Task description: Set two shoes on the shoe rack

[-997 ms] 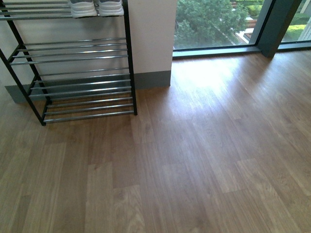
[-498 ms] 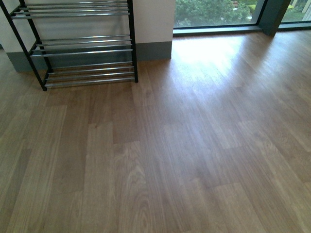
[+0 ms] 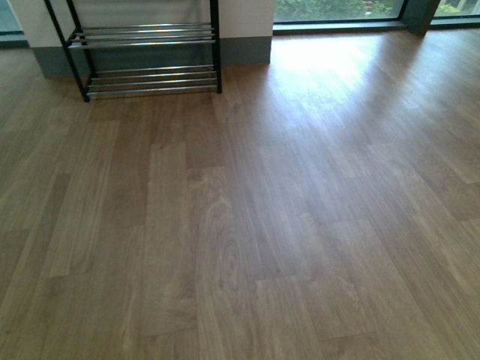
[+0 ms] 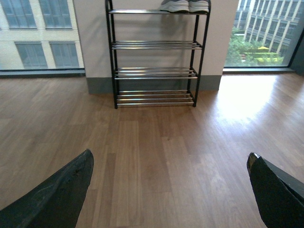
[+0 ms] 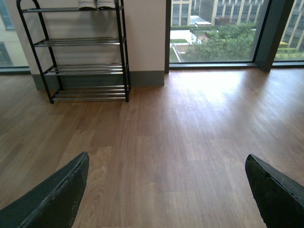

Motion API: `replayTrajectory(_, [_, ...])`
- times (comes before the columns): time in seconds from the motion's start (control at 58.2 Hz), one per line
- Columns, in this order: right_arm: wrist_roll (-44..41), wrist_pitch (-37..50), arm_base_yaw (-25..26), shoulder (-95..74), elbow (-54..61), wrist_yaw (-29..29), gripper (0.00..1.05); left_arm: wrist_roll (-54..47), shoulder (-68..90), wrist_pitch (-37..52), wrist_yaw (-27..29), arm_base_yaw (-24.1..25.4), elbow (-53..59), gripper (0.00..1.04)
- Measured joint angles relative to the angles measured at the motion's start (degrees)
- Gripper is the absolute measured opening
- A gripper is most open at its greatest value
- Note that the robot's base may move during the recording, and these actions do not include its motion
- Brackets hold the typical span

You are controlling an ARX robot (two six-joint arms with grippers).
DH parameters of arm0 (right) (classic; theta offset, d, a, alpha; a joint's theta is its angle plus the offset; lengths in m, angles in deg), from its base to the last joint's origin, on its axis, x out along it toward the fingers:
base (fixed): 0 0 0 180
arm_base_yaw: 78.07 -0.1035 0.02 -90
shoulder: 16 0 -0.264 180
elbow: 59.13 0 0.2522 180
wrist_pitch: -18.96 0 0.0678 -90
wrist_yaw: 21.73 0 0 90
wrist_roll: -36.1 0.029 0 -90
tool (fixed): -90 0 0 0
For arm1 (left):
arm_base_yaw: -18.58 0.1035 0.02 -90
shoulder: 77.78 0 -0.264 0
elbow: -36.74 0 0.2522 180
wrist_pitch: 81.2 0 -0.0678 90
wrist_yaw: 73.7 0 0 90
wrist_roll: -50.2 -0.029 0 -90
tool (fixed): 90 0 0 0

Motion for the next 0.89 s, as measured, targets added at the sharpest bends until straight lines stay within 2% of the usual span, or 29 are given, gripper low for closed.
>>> replayTrajectory(0.894, [0.0, -0.02, -0.04, -0.02, 0.0, 0.17, 0.95, 0.02, 0.0, 0.02, 0.07, 0.09, 0.0, 0.95])
